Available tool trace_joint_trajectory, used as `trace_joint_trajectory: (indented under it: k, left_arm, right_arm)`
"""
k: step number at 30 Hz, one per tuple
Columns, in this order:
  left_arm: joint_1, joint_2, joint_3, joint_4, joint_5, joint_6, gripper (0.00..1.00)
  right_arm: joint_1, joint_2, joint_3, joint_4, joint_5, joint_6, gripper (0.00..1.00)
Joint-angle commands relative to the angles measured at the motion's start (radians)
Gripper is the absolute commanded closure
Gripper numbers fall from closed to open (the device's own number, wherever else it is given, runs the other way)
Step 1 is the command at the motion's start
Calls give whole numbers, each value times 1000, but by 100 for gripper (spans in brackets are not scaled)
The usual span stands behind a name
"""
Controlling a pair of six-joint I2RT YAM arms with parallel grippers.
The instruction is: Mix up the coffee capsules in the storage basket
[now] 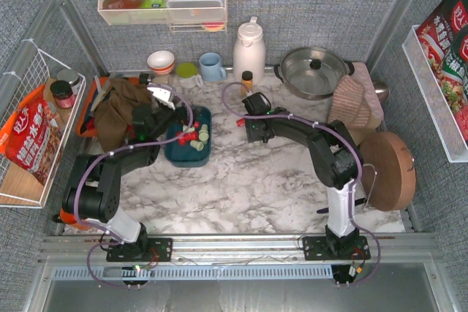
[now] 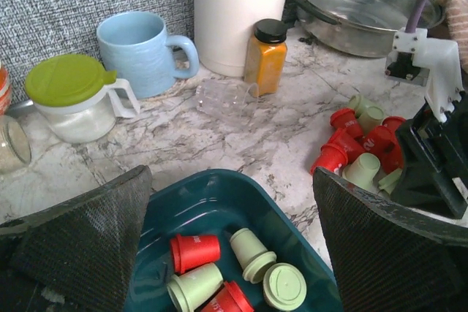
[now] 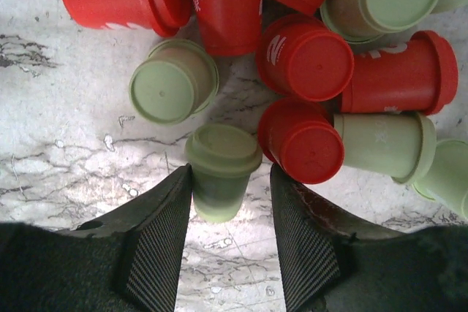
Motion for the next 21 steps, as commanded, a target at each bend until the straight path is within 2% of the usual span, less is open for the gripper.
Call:
trace_joint_trajectory:
  k: [1, 6, 10, 14, 16, 21]
  left_arm:
    - [1, 11, 51, -122, -60, -55, 1]
    - [3, 33, 187, -391, -237, -155, 1]
    - [10, 86, 328, -638, -249, -173, 1]
    - [16, 119, 336, -624, -126, -218, 1]
    - [16, 136, 338, -605, -83, -229, 1]
    - [5, 132, 361, -639, -98, -198, 1]
  right_arm:
    - [-7, 31, 42, -50, -20, -8, 50]
    - [-9, 18, 26, -35, -25, -8, 54]
    - [-10, 0, 1, -18, -36, -15, 63]
    - [-10, -46, -47, 28, -45, -21, 71]
    - [-9, -74, -72, 47, -49, -18, 72]
    - [-6, -153, -119, 77, -76, -11, 76]
